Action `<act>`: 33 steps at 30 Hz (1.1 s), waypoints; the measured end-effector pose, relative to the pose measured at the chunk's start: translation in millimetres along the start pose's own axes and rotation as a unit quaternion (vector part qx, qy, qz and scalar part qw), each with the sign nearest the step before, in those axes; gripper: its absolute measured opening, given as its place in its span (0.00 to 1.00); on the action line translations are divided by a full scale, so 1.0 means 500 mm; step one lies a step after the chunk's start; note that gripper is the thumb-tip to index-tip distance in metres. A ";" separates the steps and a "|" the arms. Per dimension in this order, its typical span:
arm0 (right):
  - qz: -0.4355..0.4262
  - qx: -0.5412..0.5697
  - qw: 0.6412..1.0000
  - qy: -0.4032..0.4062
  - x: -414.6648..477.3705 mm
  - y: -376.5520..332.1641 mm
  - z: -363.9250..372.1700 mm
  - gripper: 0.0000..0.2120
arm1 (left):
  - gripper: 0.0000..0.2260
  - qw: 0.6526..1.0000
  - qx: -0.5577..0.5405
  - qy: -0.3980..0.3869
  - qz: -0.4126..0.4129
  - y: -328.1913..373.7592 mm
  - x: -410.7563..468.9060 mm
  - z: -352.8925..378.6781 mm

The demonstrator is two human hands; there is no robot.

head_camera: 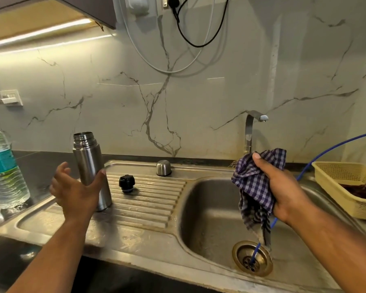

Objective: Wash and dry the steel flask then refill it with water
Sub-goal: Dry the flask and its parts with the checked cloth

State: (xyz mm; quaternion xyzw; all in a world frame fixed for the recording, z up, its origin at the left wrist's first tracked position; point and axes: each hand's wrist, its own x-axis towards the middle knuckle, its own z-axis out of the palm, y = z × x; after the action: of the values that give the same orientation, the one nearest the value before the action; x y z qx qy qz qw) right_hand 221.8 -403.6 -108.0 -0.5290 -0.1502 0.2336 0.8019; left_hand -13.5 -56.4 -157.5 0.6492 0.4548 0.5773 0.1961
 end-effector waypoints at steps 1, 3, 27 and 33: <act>-0.001 -0.001 1.000 -0.001 0.000 0.000 0.000 0.20 | 0.36 0.997 0.010 0.044 0.055 0.021 -0.011 -0.005; -0.004 -0.004 1.000 0.001 0.000 0.000 0.000 0.20 | 0.27 0.983 0.013 0.073 0.171 0.074 -0.034 -0.007; -0.039 -0.073 0.997 0.010 0.027 0.002 -0.016 0.23 | 0.29 0.953 0.006 -0.250 0.169 0.122 -0.034 0.201; -0.026 0.023 0.998 0.053 0.033 -0.035 -0.036 0.24 | 0.32 0.891 -0.269 -0.277 0.238 0.314 -0.135 0.136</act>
State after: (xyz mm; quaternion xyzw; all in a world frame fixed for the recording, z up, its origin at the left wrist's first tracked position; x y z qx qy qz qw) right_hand 248.3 -414.7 -99.2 -0.5176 -0.1157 0.1881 0.8266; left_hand 112.0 -173.1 -91.2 0.7941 0.0415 0.5038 0.3376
